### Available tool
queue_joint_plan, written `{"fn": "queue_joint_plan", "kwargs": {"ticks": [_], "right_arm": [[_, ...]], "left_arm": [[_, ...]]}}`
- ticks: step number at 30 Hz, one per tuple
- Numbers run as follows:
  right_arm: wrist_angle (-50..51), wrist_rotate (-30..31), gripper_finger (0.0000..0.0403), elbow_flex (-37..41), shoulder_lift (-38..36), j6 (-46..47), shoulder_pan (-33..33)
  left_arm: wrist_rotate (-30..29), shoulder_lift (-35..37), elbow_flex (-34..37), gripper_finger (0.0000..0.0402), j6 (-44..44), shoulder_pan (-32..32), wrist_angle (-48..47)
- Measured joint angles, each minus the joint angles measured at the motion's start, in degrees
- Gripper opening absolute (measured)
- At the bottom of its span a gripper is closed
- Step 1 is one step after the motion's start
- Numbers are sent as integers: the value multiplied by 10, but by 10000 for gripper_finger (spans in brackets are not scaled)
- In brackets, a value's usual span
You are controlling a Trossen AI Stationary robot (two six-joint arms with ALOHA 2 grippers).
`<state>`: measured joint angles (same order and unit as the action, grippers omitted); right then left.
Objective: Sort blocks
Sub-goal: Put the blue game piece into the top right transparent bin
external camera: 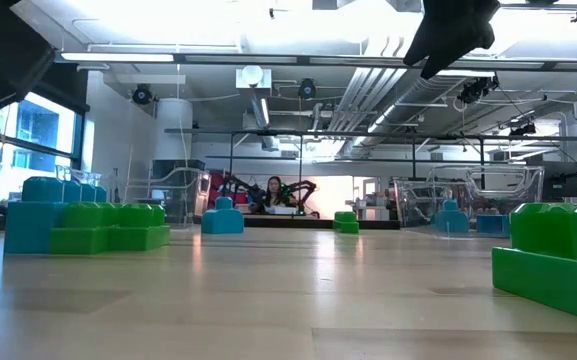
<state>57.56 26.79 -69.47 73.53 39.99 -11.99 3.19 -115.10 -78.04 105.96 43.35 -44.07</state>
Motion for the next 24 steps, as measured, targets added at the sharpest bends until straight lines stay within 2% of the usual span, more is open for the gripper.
{"fn": "queue_joint_plan", "kwargs": {"ticks": [9,12,18,21,24], "right_arm": [[-4,0,174,0,0,0,0],[-4,0,174,0,0,0,0],[-11,0,174,0,0,0,0],[-26,-3,174,0,0,0,0],[-53,-22,174,0,0,-9,0]], "left_arm": [[-7,-8,0,203,-10,-1,3],[-9,-8,0,180,-11,-3,0],[-27,-8,-1,110,-35,-8,-3],[-30,-4,-1,109,-64,-11,-3],[-60,15,0,109,-104,-12,-13]]}}
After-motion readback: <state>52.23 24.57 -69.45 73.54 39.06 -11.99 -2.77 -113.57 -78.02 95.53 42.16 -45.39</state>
